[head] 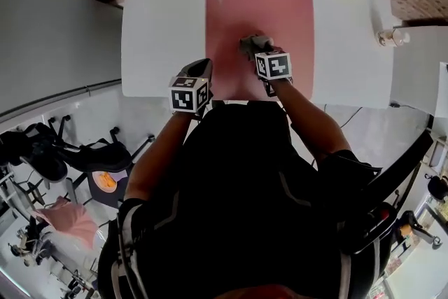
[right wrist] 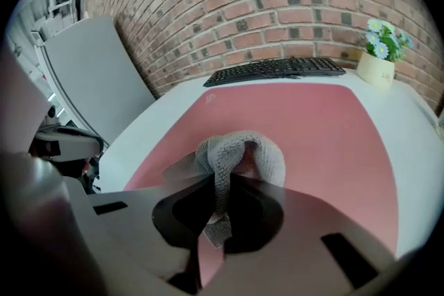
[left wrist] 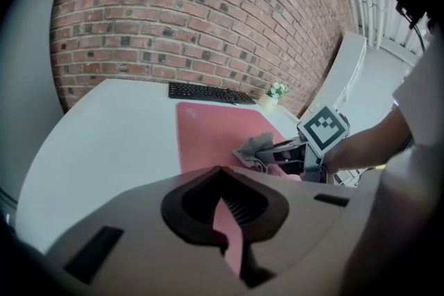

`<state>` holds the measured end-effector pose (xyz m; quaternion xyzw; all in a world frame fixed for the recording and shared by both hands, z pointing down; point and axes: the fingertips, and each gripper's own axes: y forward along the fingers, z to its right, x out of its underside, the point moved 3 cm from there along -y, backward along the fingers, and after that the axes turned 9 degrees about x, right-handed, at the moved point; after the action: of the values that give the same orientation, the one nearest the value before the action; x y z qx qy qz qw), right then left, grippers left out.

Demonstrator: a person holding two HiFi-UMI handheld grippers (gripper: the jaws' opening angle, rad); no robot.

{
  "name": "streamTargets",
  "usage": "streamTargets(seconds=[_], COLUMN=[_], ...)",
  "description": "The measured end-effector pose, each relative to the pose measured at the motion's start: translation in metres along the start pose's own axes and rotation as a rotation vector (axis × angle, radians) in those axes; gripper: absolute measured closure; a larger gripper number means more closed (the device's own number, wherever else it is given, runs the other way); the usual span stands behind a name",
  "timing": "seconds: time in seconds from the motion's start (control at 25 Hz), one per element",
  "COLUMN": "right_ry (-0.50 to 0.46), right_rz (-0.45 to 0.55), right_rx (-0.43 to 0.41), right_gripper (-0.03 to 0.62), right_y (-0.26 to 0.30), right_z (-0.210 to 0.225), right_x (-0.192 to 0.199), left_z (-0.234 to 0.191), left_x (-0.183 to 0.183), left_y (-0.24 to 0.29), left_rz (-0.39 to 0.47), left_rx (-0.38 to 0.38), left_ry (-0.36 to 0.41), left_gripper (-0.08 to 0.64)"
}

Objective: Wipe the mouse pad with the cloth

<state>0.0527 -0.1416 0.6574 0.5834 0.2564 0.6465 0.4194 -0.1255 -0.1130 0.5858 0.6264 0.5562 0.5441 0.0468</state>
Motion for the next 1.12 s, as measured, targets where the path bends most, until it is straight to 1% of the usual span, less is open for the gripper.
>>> streamTargets(seconds=[0.24, 0.4, 0.44, 0.56, 0.6, 0.72, 0.84, 1.0, 1.12], right_ry=[0.097, 0.086, 0.084, 0.102, 0.112, 0.139, 0.171, 0.192, 0.194], right_rz=[0.024, 0.031, 0.030, 0.033, 0.036, 0.036, 0.037, 0.021, 0.016], right_rx=[0.068, 0.103, 0.113, 0.143, 0.151, 0.178, 0.209, 0.266, 0.317], right_gripper=[0.561, 0.561, 0.561, 0.561, 0.561, 0.561, 0.561, 0.561, 0.561], right_y=[-0.015, -0.027, -0.029, -0.037, -0.039, -0.043, -0.049, -0.060, -0.068], right_z=[0.048, 0.076, 0.083, 0.102, 0.108, 0.123, 0.139, 0.166, 0.182], right_x=[0.010, 0.019, 0.021, 0.026, 0.027, 0.032, 0.035, 0.043, 0.043], left_z=[0.013, 0.025, 0.027, 0.033, 0.035, 0.038, 0.040, 0.046, 0.045], left_x=[-0.013, -0.017, -0.018, -0.024, -0.027, -0.032, -0.037, -0.038, -0.036], left_y=[0.015, 0.023, 0.024, 0.027, 0.028, 0.032, 0.036, 0.041, 0.044], left_rz=[-0.009, -0.023, -0.023, -0.001, 0.004, 0.000, 0.024, 0.028, 0.029], left_rx=[0.038, 0.055, 0.062, 0.086, 0.092, 0.092, 0.082, 0.107, 0.103], left_ry=[0.045, 0.099, 0.096, 0.053, 0.053, 0.099, 0.114, 0.109, 0.095], left_gripper=[0.560, 0.560, 0.560, 0.560, 0.560, 0.560, 0.560, 0.560, 0.560])
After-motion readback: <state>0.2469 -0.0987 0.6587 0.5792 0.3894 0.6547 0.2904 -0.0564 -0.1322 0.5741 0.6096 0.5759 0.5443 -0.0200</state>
